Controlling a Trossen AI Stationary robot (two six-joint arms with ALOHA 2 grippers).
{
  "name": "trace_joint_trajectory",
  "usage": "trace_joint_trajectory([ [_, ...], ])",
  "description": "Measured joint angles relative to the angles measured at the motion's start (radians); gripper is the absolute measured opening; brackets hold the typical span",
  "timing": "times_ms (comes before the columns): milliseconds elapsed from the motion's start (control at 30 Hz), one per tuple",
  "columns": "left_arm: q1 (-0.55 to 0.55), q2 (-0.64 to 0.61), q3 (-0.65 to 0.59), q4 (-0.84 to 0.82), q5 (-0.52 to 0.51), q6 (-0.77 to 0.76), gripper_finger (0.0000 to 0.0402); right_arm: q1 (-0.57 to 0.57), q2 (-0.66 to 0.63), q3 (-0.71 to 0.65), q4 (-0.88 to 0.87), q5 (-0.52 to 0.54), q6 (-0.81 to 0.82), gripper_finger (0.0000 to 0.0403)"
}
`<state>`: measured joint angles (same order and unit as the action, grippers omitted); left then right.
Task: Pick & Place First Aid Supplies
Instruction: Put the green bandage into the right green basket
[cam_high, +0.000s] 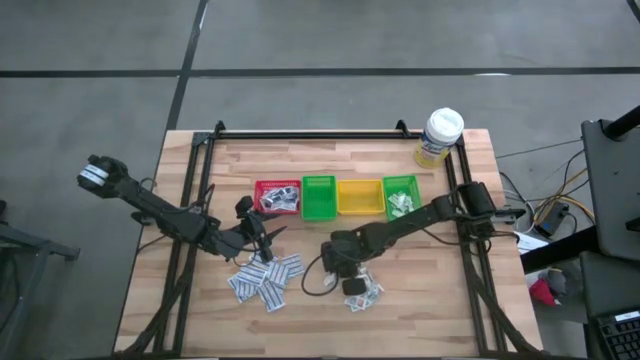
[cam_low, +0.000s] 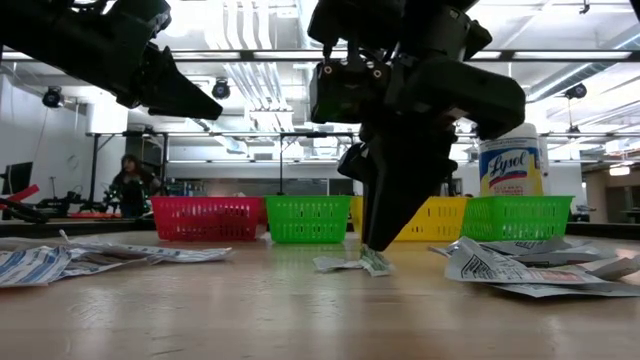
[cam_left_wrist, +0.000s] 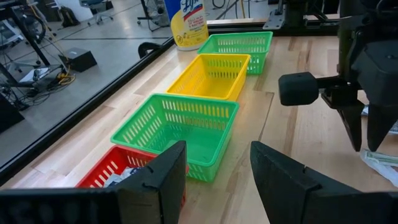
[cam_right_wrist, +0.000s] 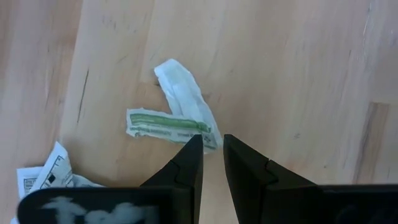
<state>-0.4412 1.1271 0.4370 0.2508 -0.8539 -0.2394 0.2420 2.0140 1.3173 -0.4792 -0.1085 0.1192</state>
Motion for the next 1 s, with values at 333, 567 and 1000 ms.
trace_joint_trajectory([
  [333, 0.0, 0.0, 0.0, 0.001, 0.0, 0.0, 0.0181, 0.0, 0.001, -0.009, 0.021, 0.002, -0.014, 0.0061],
  [567, 0.0, 0.0, 0.0, 0.002, 0.0, 0.0, 0.0181, 0.0, 0.001, -0.016, 0.022, 0.003, -0.022, 0.0045],
  [1000, 0.0, 0.0, 0.0, 0.002, 0.0, 0.0, 0.0181, -0.001, 0.053, -0.007, 0.021, 0.005, -0.025, 0.0008],
])
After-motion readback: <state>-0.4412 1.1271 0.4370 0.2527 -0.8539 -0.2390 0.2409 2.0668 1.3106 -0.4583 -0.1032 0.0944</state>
